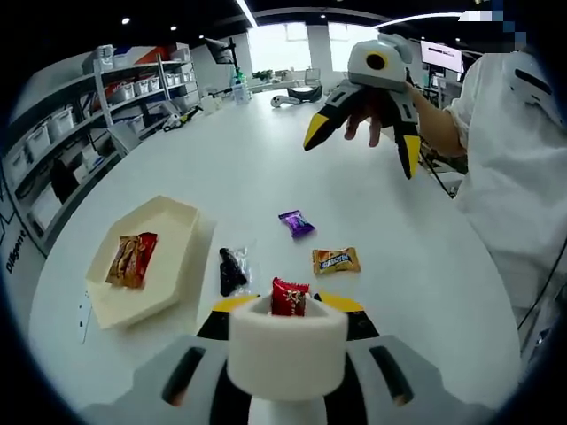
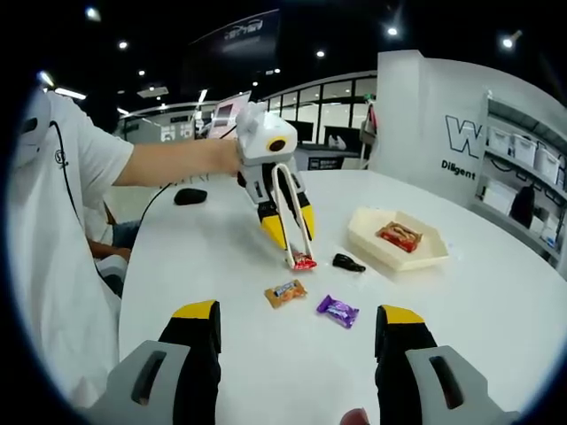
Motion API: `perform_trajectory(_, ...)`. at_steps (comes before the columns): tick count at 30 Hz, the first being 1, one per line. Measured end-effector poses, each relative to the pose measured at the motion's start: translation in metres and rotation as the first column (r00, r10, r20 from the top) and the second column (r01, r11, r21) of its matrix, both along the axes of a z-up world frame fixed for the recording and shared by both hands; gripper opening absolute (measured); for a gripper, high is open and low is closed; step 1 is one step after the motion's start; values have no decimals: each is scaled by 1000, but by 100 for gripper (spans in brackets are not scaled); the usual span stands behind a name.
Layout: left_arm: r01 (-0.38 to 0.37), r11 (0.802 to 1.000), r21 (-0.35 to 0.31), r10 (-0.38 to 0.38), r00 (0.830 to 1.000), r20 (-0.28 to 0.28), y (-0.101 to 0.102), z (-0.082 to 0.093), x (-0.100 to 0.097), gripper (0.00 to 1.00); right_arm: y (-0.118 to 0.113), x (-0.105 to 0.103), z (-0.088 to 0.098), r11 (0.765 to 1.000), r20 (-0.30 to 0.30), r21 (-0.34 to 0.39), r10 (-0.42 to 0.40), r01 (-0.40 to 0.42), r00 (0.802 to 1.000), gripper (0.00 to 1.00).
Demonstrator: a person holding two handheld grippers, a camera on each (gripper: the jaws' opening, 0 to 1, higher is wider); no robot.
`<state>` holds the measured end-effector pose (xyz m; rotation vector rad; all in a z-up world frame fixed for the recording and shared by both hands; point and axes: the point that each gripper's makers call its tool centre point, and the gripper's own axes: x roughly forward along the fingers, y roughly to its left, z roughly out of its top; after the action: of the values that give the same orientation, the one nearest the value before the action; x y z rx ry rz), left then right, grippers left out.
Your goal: Place the target food into the container with the food tongs after gripping and lifting it, then release it inside without dropping or visibly crushing the food.
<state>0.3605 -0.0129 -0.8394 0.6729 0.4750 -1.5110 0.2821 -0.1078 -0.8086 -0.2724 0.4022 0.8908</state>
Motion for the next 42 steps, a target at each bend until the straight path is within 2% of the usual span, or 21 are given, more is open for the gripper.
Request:
perform_trajectory(14, -20, 1000, 1, 20, 1000, -2, -1, 2, 1, 19, 0, 0, 2, 1000, 5, 2, 4, -4, 1000, 68)
perform_trajectory(28, -36, 999, -20, 36, 999, 12, -4, 24, 12, 19, -4, 0, 4, 1000, 11, 10, 2, -2, 1000, 68)
perform_trajectory(29, -38, 999, -30, 38, 999, 8, -8, 32, 16, 19, -4, 0, 3, 1000, 9, 9, 1, -1, 1000, 68)
perform_trajectory(32, -41, 999, -29, 42, 999, 22, -11, 38, 23, 19, -6, 0, 3, 1000, 9, 14, -2, 2, 1000, 68)
perform_trajectory(42, -54, 998, -23, 55, 998, 36, -22, 51, 47, 19, -9, 0, 2, 1000, 9, 16, -6, 6, 1000, 68)
